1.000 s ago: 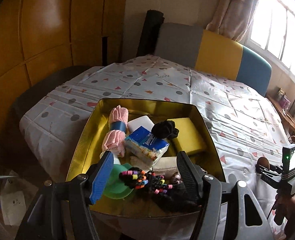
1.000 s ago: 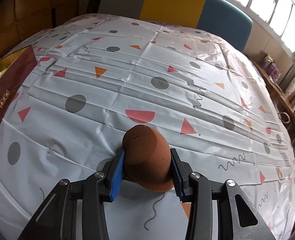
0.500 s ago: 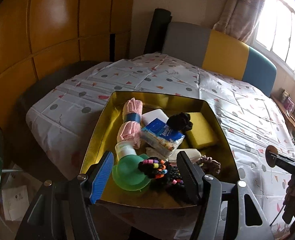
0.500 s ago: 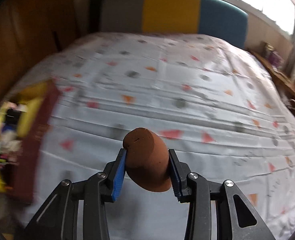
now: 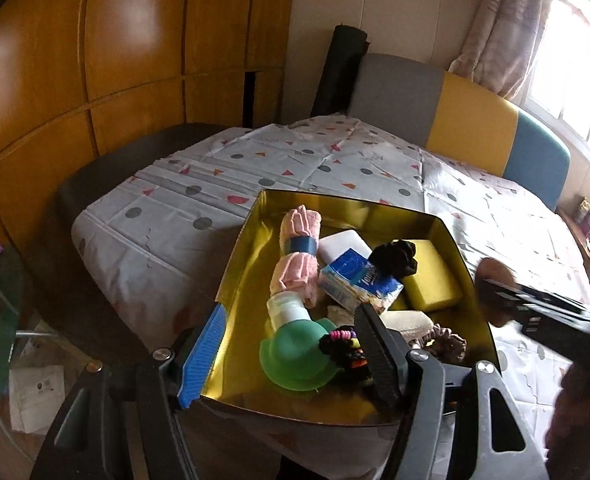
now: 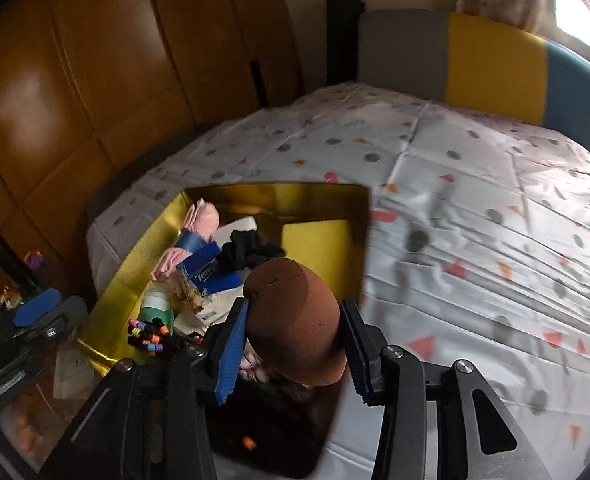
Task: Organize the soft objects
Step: 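Carry the brown makeup sponge into the gold tray and open the right tool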
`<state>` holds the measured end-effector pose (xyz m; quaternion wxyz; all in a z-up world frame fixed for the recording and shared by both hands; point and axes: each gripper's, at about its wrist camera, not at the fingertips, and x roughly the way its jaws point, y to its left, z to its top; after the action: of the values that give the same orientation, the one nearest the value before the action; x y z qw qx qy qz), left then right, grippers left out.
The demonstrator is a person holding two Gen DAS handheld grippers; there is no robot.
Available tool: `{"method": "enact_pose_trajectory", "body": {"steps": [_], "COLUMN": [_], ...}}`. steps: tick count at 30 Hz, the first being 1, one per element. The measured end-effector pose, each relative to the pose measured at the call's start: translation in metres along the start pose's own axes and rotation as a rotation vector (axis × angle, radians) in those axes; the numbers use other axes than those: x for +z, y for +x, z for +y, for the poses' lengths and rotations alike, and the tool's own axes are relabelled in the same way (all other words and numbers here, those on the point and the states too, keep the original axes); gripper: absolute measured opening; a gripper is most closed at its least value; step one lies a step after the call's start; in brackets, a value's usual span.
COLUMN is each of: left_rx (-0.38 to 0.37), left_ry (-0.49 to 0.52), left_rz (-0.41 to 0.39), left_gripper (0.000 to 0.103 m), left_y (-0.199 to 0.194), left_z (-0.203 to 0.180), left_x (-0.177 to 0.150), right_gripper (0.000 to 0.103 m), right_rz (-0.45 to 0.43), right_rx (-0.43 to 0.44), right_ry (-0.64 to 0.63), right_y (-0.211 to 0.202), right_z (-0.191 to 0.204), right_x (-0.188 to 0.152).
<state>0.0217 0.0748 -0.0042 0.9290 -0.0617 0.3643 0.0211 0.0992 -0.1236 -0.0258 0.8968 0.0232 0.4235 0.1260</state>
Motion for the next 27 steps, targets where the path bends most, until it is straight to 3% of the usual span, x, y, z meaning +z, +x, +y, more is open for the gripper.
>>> {"method": "enact_pose_trajectory", "body": {"steps": [5,8,10,21,27], "left_rx": [0.007,0.01,0.012,0.06,0.064], "left_ry": [0.032,0.055,0.054,0.061,0.029], "left_rz": [0.002,-0.017,-0.019,-0.04,-0.064], "left_gripper": [0.071,0.071,0.071,0.071,0.071], "left_y": [0.0,-0.002,-0.001,-0.011,-0.025], "left_z": [-0.003,-0.005,-0.006,-0.013,-0.018], "left_x": [0.001,0.0,0.001,-0.002,-0.005], "right_gripper": [0.054,0.07,0.071,0.09,0.101], "right_rz": [0.091,0.095,0.089,-0.029,-0.133], "right_rx": [-0.048,-0.061,-0.055,-0.057,-0.123], "right_ry": [-0.102,-0.118,-0.111,-0.042,-0.004], "right_y": [0.04,0.043,0.04,-0.007,-0.045], "right_z": [0.016,0.017,0.014,0.016,0.024], "right_x": [-0.003,-0.011,-0.014,-0.027,-0.036]}}
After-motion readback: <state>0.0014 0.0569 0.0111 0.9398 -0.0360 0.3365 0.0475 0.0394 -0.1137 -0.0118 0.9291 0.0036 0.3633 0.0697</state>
